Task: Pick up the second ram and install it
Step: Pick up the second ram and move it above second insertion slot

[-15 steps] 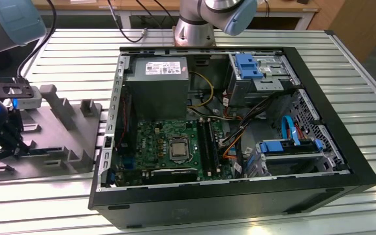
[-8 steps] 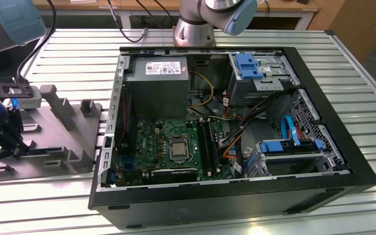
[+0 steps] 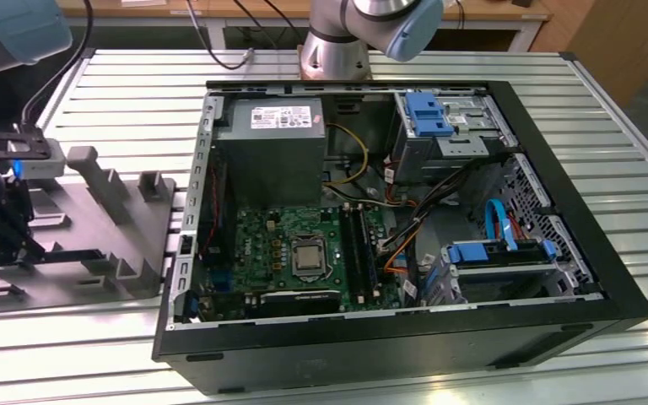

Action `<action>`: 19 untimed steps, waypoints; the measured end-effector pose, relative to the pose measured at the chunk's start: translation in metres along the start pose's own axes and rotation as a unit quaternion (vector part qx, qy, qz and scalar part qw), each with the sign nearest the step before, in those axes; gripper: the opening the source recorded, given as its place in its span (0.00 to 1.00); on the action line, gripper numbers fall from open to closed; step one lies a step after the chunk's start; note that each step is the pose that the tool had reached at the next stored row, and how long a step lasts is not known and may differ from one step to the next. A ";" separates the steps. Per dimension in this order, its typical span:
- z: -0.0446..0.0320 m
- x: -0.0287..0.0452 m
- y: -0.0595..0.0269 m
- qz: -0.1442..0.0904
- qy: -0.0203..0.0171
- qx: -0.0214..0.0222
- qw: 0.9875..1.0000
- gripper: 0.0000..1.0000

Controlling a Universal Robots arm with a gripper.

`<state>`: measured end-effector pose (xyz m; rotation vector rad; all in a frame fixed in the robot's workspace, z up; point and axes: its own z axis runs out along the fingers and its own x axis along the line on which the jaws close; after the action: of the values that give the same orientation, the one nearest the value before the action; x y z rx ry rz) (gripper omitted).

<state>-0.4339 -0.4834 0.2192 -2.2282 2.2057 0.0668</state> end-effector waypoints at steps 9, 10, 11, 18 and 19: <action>-0.0307 -0.0010 0.0008 0.000 0.000 0.000 1.000 0.11; -0.0335 -0.0011 0.0009 0.000 0.000 0.000 1.000 0.11; -0.0359 -0.0012 0.0010 0.000 0.000 0.000 1.000 0.11; -0.0374 -0.0013 0.0010 0.000 0.000 0.000 1.000 0.11; -0.0378 -0.0013 0.0010 0.000 0.000 0.000 1.000 0.11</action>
<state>-0.4339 -0.4835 0.2571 -2.2283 2.2057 0.0668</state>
